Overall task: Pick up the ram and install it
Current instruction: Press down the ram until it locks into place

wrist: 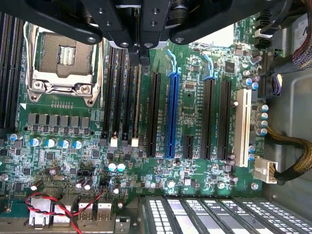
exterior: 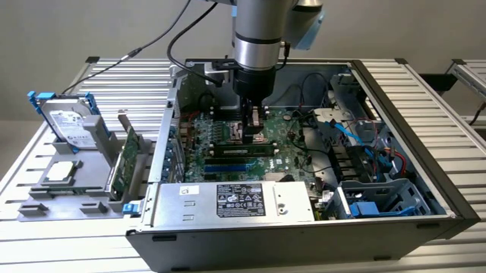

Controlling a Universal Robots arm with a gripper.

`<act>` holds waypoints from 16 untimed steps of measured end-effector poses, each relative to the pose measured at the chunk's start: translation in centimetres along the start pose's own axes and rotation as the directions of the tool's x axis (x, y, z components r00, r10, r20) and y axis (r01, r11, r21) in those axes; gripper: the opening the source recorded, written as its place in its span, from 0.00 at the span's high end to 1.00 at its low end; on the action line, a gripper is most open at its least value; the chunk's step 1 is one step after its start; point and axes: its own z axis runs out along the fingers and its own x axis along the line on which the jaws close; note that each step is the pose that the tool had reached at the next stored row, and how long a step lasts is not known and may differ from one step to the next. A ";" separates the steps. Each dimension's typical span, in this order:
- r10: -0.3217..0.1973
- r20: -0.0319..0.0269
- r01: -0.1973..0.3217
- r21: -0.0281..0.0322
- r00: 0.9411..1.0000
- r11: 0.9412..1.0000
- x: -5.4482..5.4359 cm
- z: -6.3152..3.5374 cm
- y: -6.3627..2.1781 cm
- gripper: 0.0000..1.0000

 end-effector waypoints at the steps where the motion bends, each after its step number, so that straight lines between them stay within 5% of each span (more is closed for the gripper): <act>1: 0.000 0.000 0.000 0.000 1.000 1.000 0.0 0.00 0.00 0.89; 16: 0.000 -0.001 0.000 0.000 1.000 1.000 -0.1 1.10 0.00 0.89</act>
